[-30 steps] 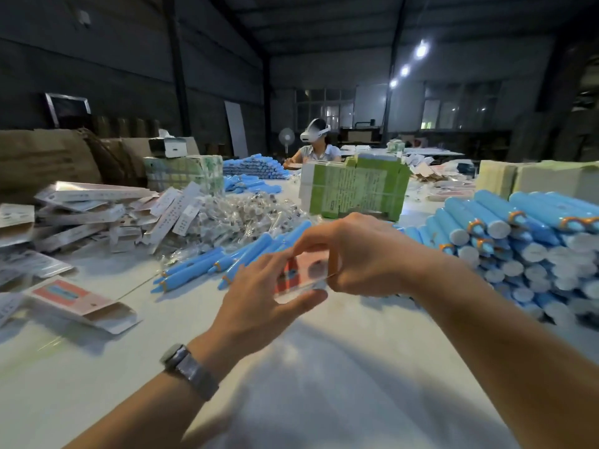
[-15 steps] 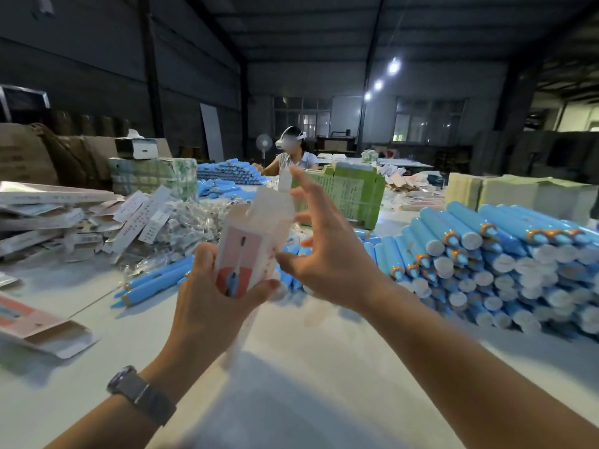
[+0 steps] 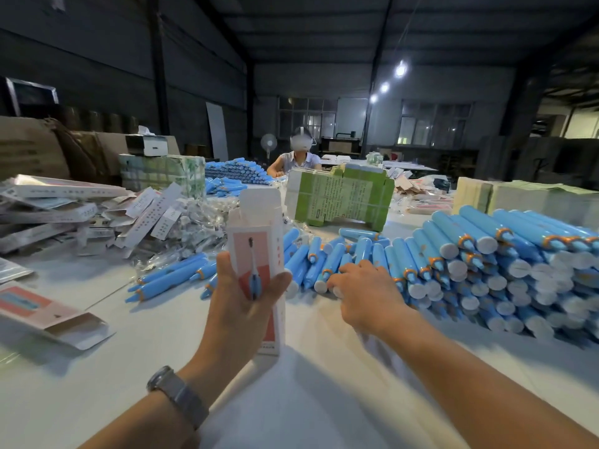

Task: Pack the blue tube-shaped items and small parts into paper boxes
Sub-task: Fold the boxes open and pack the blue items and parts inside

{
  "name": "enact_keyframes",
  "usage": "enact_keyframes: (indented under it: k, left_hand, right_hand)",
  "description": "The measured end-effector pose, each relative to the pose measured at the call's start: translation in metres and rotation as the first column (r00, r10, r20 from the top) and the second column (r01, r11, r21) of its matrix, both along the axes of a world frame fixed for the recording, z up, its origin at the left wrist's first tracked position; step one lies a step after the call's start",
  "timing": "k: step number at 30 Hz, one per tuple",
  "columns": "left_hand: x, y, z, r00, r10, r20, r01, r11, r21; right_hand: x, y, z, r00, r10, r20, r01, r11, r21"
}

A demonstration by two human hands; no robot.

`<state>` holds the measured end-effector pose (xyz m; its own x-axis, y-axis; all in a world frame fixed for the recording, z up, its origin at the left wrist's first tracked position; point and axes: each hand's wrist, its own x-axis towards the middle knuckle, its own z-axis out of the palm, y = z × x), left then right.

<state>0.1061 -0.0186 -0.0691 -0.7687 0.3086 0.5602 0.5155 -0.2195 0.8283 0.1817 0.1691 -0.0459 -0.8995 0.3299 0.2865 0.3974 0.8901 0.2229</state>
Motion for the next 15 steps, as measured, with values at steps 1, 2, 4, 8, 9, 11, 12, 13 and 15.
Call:
enact_keyframes:
  k: [1, 2, 4, 8, 9, 11, 12, 13, 15]
  left_hand:
    - [0.000, 0.000, -0.001, 1.000, 0.000, -0.006, 0.000, 1.000, 0.009]
    - [0.000, -0.001, -0.001, 1.000, 0.002, -0.012, -0.002, 1.000, 0.012]
    - [0.001, -0.001, -0.001, 1.000, 0.011, -0.022, -0.011, 1.000, 0.001]
    - [0.000, -0.002, -0.001, 0.999, 0.033, -0.011, -0.033, 0.999, -0.013]
    - [0.000, -0.002, -0.001, 0.999, 0.034, -0.014, -0.034, 0.999, -0.017]
    - [-0.002, -0.003, -0.001, 0.999, 0.048, -0.024, -0.049, 0.998, -0.032]
    - [-0.004, -0.003, -0.001, 0.998, 0.058, -0.031, -0.059, 0.997, -0.041]
    - [-0.005, -0.003, -0.002, 0.997, 0.065, -0.039, -0.067, 0.997, -0.049]
    - [-0.007, -0.004, -0.003, 0.996, 0.072, -0.054, -0.075, 0.995, -0.059]
  right_hand:
    - [-0.001, 0.001, -0.001, 0.999, 0.012, -0.035, -0.012, 1.000, 0.009]
    - [-0.002, 0.003, -0.003, 0.997, 0.024, -0.069, -0.023, 1.000, 0.013]
    - [-0.003, 0.007, -0.007, 0.989, 0.047, -0.137, -0.047, 0.999, 0.001]
    - [-0.003, 0.006, -0.012, 0.946, 0.116, -0.302, -0.115, 0.993, 0.022]
    - [-0.003, 0.006, -0.011, 0.917, 0.137, -0.373, -0.138, 0.990, 0.024]
    - [-0.004, 0.003, -0.005, 0.833, 0.163, -0.529, -0.205, 0.979, -0.021]
    - [-0.004, 0.003, 0.000, 0.784, 0.140, -0.604, -0.237, 0.968, -0.084]
    - [-0.002, 0.002, 0.007, 0.728, 0.077, -0.681, -0.260, 0.951, -0.170]
    - [0.002, 0.002, 0.019, 0.606, -0.128, -0.785, -0.307, 0.873, -0.379]
